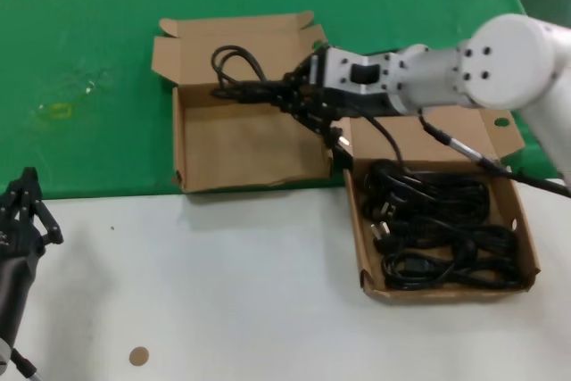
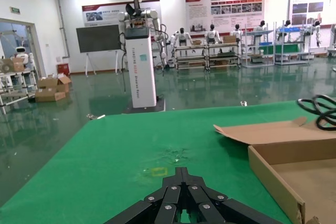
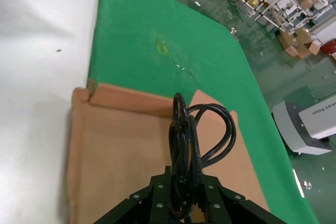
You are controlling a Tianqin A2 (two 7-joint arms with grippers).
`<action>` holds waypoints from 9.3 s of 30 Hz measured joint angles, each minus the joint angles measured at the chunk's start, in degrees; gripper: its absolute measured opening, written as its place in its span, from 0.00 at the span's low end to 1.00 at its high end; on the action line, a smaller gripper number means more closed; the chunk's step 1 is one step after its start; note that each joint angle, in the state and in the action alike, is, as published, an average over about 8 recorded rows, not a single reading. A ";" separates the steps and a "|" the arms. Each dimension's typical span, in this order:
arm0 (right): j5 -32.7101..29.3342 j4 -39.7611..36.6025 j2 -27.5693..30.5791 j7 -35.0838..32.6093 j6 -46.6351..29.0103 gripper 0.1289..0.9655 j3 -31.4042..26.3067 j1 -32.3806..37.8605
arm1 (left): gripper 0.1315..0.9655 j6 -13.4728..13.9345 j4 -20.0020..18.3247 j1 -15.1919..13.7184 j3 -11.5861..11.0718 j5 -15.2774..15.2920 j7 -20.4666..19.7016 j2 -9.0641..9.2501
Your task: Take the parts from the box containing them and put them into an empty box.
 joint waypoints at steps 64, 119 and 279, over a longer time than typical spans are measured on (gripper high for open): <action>3.32 -23.26 -10.80 -10.53 9.00 0.48 -0.65 7.48 | 0.01 0.00 0.00 0.00 0.00 0.01 -0.02 0.00; 24.73 10.08 -6.06 -6.58 32.98 1.00 18.49 -32.83 | 0.60 0.00 0.00 0.00 0.00 -0.01 0.01 0.00; 37.20 29.26 -3.36 -4.39 46.90 1.00 29.60 -56.17 | 1.00 0.00 0.00 0.00 0.00 -0.01 0.02 0.00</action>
